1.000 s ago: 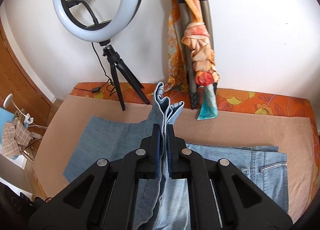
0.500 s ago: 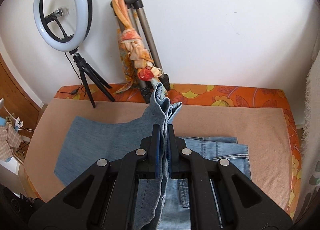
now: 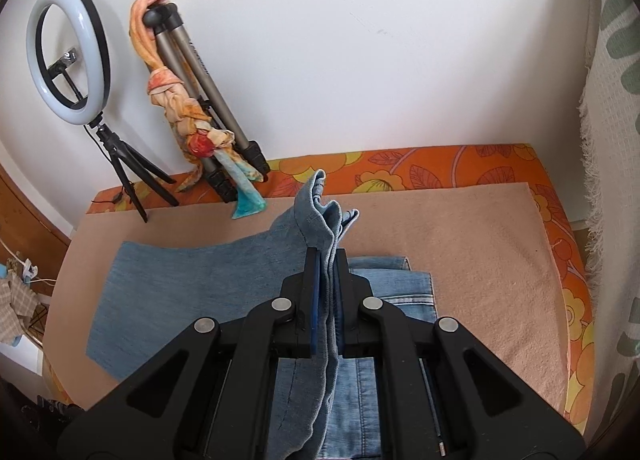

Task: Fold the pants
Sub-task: 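Carry the held leg end over the jeans toward the waistband with both tools, then lay the leg end down on the jeans and open both tools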

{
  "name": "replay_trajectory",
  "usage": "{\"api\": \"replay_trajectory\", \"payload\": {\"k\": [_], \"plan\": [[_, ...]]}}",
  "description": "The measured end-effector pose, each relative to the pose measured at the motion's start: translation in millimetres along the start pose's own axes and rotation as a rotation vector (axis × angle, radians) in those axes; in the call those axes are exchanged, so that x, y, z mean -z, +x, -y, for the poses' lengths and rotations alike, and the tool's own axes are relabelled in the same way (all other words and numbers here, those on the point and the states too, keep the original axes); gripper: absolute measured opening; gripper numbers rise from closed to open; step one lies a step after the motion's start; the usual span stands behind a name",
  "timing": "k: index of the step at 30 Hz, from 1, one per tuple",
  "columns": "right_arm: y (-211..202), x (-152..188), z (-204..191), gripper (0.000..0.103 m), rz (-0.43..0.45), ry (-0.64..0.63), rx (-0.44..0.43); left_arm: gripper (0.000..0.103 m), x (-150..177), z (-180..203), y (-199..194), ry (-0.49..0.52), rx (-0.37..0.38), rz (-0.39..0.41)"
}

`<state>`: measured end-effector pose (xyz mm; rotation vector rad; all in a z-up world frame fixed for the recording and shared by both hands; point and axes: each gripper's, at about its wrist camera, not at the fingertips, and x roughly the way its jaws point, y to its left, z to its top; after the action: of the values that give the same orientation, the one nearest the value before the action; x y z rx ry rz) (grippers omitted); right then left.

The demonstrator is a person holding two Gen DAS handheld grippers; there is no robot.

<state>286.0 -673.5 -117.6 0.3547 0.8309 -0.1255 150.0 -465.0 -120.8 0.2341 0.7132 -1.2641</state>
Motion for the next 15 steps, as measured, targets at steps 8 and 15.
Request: {"api": "replay_trajectory", "payload": {"k": [8,15], "plan": [[30.5,14.4,32.4,0.007,-0.04,0.038,-0.014,0.009,6.0,-8.9,35.0,-0.021,0.004,-0.067],[59.6,31.5,59.6,0.007,-0.086,0.1,-0.013,0.02,10.0,-7.5,40.6,-0.012,-0.001,-0.12]]}}
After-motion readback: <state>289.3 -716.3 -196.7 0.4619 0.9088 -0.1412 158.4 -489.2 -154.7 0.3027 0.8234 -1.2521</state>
